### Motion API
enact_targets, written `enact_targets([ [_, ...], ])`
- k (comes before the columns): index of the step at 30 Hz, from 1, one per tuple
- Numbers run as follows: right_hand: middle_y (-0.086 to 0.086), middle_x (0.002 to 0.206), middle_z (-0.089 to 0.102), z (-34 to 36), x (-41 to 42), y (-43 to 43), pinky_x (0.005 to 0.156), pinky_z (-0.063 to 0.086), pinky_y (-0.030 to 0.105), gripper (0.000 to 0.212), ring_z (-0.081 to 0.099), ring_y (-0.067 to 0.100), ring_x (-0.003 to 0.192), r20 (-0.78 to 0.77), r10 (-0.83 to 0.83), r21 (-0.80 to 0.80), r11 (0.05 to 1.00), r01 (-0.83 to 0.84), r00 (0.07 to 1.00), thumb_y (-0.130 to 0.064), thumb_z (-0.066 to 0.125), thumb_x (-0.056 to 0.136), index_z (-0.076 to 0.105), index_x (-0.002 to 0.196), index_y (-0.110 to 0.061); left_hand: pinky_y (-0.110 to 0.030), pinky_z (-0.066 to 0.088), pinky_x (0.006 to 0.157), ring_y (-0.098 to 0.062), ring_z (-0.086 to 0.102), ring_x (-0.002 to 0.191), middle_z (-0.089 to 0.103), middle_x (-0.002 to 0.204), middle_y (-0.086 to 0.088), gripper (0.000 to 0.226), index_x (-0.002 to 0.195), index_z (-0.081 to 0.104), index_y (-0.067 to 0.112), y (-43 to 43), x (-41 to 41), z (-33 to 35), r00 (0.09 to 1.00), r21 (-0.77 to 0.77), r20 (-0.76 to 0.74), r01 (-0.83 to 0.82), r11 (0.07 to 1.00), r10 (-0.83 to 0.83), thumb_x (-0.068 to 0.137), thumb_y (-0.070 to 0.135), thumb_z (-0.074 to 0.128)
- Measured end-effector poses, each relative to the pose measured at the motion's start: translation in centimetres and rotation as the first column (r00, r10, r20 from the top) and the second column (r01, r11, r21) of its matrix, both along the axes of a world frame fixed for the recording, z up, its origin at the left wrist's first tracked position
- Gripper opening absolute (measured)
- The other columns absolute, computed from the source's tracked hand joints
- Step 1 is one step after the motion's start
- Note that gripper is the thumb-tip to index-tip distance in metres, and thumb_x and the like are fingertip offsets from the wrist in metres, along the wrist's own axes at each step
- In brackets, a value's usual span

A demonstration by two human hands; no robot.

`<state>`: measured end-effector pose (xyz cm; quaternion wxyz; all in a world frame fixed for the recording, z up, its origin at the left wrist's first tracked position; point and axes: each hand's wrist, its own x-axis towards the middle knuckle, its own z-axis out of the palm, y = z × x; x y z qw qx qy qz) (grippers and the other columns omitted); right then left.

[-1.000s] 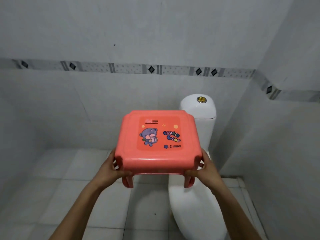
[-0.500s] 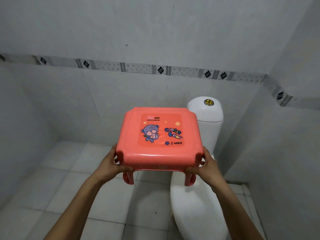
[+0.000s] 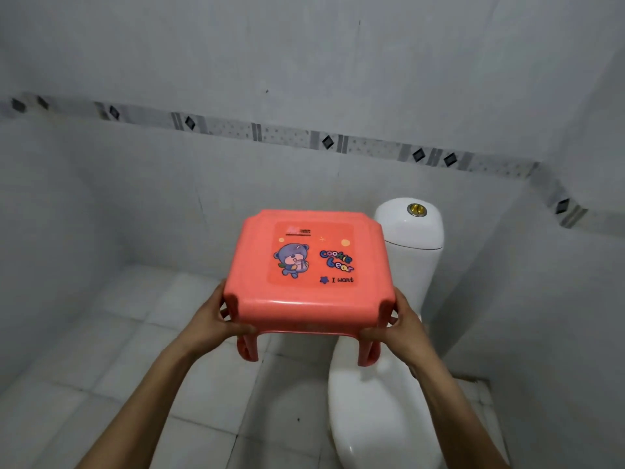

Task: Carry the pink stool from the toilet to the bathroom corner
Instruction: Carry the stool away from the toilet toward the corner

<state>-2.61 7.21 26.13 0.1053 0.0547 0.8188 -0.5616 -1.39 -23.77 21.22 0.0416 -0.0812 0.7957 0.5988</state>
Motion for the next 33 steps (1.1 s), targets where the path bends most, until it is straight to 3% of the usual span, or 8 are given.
enact_targets([
  [4,-0.008,0.113,0.048,0.4,0.1,-0.8,0.081,0.039,0.030,0.094,0.047,0.014,0.099,-0.017,0.008,-0.002,1.000,-0.008,1.000,-0.003,0.078,0.062,0.029,0.139,-0.026,-0.021,0.048,0.077,-0.024,0.053,0.114,0.053,0.125,-0.006,0.109,0.136,0.032,0.029,-1.0,0.1,-0.1,1.000,0.011,-0.009,0.001,1.000,-0.001,0.040,0.019,0.082],
  [11,-0.005,0.117,0.049,0.4,-0.2,-4.6,0.083,0.042,0.033,0.095,0.049,0.017,0.102,-0.023,0.010,-0.027,1.000,-0.011,1.000,-0.001,0.077,0.060,0.030,0.139,-0.025,-0.021,0.047,0.080,-0.025,0.051,0.116,0.053,0.126,-0.005,0.104,0.136,0.031,0.028,-4.7,0.1,0.2,1.000,-0.007,-0.024,-0.009,1.000,0.009,0.045,0.015,0.080],
  [15,-0.003,0.119,0.050,0.0,0.0,-8.3,0.081,0.042,0.032,0.094,0.049,0.017,0.101,-0.019,-0.004,-0.048,0.999,0.003,1.000,0.000,0.077,0.060,0.031,0.137,-0.026,-0.010,0.044,0.072,-0.022,0.052,0.114,0.052,0.127,-0.006,0.104,0.138,0.030,0.024,-8.2,-0.1,0.9,0.999,-0.025,-0.036,0.000,1.000,-0.001,0.046,0.013,0.077],
  [23,-0.004,0.110,0.054,-0.1,-0.2,-15.7,0.078,0.045,0.033,0.090,0.055,0.013,0.089,-0.008,-0.032,-0.095,0.995,0.031,0.999,0.006,0.075,0.059,0.036,0.134,-0.024,-0.027,0.046,0.086,-0.025,0.052,0.116,0.054,0.125,-0.006,0.112,0.137,0.032,0.028,-15.9,-0.8,1.0,0.999,-0.023,-0.019,0.025,0.999,-0.025,0.037,0.024,0.081],
  [27,0.001,0.113,0.056,-0.4,-0.4,-19.2,0.082,0.049,0.036,0.091,0.055,0.020,0.097,-0.001,-0.059,-0.102,0.993,0.059,0.998,0.007,0.076,0.057,0.037,0.134,-0.022,-0.014,0.044,0.074,-0.022,0.052,0.113,0.053,0.123,-0.004,0.106,0.138,0.030,0.024,-19.0,-1.3,1.2,0.999,-0.016,-0.024,0.039,0.999,-0.040,0.045,0.013,0.079],
  [33,0.000,0.109,0.055,-0.5,0.0,-23.1,0.081,0.046,0.033,0.087,0.053,0.019,0.096,0.004,-0.103,-0.121,0.987,0.102,0.995,0.008,0.075,0.058,0.040,0.131,-0.022,-0.012,0.045,0.072,-0.020,0.053,0.110,0.052,0.121,-0.002,0.109,0.139,0.030,0.020,-22.9,-2.1,1.3,0.998,-0.006,-0.014,0.057,0.998,-0.057,0.042,0.012,0.079],
])
